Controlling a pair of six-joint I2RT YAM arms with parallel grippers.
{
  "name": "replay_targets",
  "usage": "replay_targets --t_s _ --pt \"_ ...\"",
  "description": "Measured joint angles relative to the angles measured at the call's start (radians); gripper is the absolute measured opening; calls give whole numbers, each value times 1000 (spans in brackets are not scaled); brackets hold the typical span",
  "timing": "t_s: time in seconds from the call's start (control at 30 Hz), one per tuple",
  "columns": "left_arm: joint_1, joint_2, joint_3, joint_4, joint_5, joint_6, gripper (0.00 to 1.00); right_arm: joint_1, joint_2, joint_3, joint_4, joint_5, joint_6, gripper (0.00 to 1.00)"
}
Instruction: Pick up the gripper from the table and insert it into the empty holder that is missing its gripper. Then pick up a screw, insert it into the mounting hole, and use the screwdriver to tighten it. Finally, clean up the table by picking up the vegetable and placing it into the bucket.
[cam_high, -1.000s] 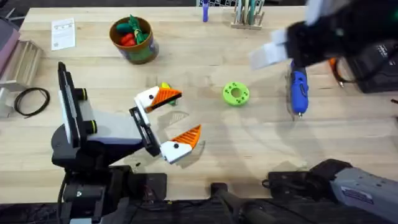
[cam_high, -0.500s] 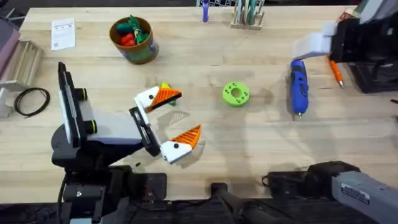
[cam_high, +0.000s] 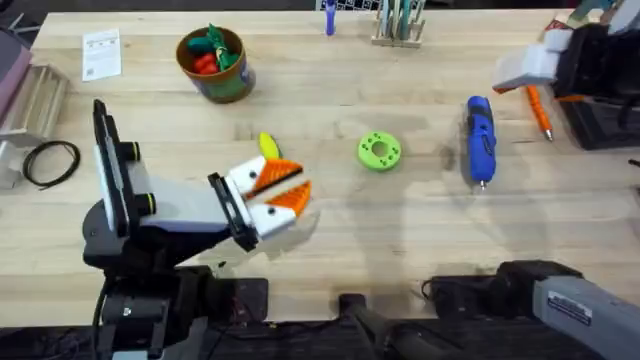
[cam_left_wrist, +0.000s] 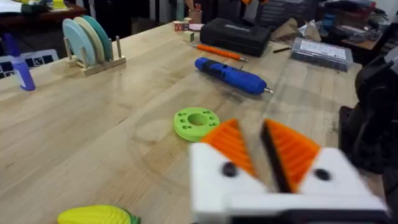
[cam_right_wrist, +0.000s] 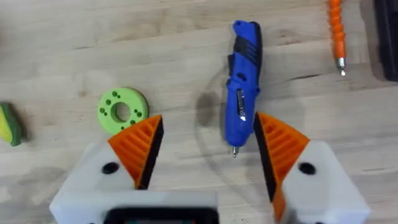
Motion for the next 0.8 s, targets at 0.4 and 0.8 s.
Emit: replay_targets --t_s 0.4,0.8 --pt "0 0 0 0 0 4 6 -109 64 0 13 0 0 878" --pt "0 0 0 0 0 4 6 -126 333 -2 124 -8 -27 878"
